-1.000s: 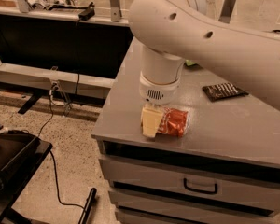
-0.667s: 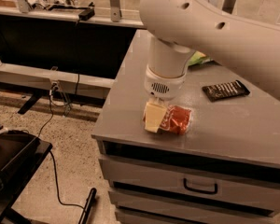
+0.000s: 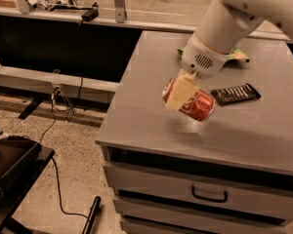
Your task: Place coke can upright
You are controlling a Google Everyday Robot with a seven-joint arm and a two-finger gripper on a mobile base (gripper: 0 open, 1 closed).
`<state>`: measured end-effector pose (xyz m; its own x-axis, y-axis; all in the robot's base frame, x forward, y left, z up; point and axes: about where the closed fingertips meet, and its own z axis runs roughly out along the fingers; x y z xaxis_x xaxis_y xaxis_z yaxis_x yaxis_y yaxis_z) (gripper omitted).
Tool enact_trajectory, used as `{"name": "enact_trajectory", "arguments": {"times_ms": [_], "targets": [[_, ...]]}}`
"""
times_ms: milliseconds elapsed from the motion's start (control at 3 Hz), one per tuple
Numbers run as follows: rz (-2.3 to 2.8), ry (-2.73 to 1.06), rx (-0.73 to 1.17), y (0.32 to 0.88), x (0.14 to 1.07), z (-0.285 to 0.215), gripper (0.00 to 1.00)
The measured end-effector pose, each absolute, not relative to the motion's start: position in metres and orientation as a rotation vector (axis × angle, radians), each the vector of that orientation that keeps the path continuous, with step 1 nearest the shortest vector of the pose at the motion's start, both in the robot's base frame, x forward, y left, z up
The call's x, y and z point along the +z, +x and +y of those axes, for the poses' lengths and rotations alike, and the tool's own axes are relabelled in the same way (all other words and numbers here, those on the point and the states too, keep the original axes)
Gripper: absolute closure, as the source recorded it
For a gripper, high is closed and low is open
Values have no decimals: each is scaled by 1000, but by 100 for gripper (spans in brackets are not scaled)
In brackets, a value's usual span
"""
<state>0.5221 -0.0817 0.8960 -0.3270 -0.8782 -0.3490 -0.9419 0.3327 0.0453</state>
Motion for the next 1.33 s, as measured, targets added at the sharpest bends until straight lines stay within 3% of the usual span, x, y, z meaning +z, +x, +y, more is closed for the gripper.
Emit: {"name": "enact_trajectory", "arguments": {"times_ms": [333,1333], "targets": [[2207,-1548,538,529,920,-89,100],[1814,-1206,736,515,961,-94,100]]}}
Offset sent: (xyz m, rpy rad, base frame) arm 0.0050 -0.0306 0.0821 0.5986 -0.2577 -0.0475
